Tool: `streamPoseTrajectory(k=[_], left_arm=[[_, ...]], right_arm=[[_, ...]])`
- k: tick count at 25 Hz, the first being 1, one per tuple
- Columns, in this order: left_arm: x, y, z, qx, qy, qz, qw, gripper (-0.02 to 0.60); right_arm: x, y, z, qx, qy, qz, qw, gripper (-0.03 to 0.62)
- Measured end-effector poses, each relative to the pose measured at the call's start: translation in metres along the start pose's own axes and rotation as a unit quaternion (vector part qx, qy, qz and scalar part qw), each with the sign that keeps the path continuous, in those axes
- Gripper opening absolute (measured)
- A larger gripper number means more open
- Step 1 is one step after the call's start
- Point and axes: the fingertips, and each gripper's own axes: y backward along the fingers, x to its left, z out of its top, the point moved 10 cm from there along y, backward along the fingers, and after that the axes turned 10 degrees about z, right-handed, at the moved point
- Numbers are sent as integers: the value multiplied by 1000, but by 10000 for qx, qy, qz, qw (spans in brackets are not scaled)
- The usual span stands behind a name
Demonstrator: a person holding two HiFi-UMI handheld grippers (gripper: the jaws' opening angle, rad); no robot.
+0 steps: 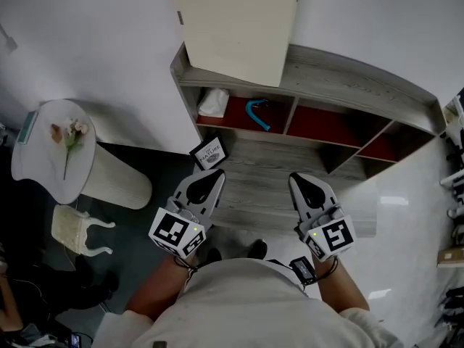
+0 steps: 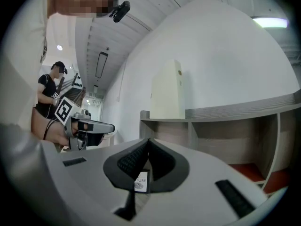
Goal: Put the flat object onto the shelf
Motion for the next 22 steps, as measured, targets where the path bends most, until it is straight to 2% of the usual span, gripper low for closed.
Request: streamPoseTrajectory(k=[7, 13, 18, 22], left_arm=[[35, 39, 5, -31, 5, -214, 9998, 12], [64, 85, 4, -77, 15, -497, 9987, 12], [80, 123, -5, -148, 123, -914, 9956, 12], [85, 151, -12, -240, 187, -1004, 9945, 12]], right_arm=[[45, -12, 6, -28, 91, -280, 9996, 18], [101, -16, 12, -27, 145, -592, 9981, 18], [154, -12, 9, 97, 174, -834, 9963, 18], [189, -1, 3, 159, 75, -1033, 9945, 18]])
